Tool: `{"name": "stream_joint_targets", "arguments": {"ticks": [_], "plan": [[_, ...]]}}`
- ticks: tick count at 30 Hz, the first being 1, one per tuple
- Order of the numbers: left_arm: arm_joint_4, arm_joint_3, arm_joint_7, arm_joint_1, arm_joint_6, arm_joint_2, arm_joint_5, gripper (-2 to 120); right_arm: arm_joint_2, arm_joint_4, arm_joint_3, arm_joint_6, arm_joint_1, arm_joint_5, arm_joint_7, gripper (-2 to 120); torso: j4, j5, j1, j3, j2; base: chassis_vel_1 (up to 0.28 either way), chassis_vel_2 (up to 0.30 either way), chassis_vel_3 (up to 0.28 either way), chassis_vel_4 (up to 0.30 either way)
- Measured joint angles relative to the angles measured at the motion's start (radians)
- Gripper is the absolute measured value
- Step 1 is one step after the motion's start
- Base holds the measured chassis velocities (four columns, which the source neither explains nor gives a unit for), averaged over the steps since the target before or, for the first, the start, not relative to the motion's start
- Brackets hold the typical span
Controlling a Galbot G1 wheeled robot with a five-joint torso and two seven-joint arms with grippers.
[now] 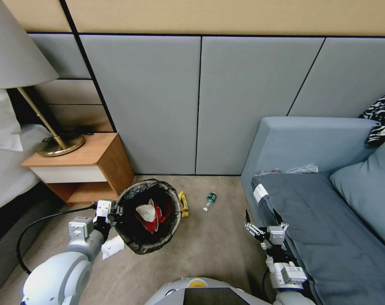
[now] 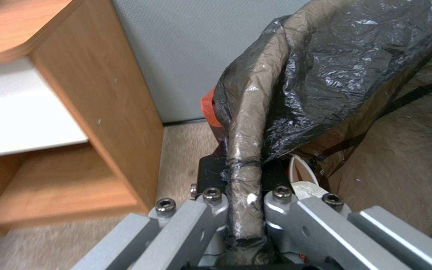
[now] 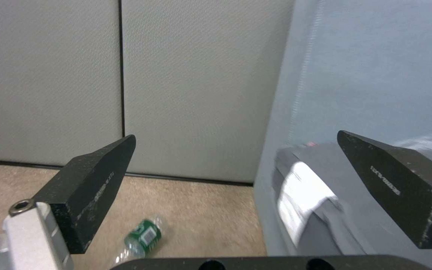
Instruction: Pick up the trash bin, then pick up the garbage from the floor and place it into the trash bin.
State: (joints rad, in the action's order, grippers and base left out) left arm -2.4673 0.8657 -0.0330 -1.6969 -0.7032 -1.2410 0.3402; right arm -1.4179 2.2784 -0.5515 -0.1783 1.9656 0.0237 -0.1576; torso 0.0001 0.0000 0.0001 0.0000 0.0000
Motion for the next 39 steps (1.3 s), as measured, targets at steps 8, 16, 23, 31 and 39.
{"name": "stream_joint_targets", "arguments": {"ticks": [8, 16, 23, 31, 39], "plan": [[-0.006, -0.001, 0.001, -0.005, 0.000, 0.000, 0.000, 1, 0.006, -0.006, 0.005, 0.004, -0.007, -0.006, 0.000, 100, 0.0000, 0.0001, 0.000, 0.000, 0.000, -0.070, 0.062, 0.066, -0.052], [-0.022, 0.002, 0.004, -0.015, 0.000, -0.002, 0.000, 1, 0.020, -0.018, 0.008, 0.042, -0.041, -0.023, -0.001, 100, -0.0003, 0.0000, 0.000, 0.000, 0.000, 0.000, 0.000, 0.000, 0.000], [-0.032, 0.029, -0.001, -0.031, -0.004, -0.014, 0.000, 1, 0.048, -0.029, 0.015, 0.138, -0.104, -0.062, -0.009, 100, -0.0002, 0.0000, 0.000, 0.000, 0.000, 0.000, 0.000, 0.000, 0.000], [-0.033, 0.147, -0.026, -0.082, -0.005, -0.047, 0.024, 1, 0.103, -0.099, 0.096, 0.336, -0.285, -0.162, -0.029, 100, -0.0001, -0.0001, 0.000, 0.000, 0.000, 0.000, 0.000, 0.000, 0.000], [-0.033, 0.158, -0.018, -0.097, -0.005, -0.084, 0.014, 1, 0.130, -0.226, 0.188, 0.387, -0.456, -0.229, -0.062, 100, -0.0002, -0.0001, 0.000, 0.000, 0.000, 0.000, 0.000, 0.000, 0.000]]}}
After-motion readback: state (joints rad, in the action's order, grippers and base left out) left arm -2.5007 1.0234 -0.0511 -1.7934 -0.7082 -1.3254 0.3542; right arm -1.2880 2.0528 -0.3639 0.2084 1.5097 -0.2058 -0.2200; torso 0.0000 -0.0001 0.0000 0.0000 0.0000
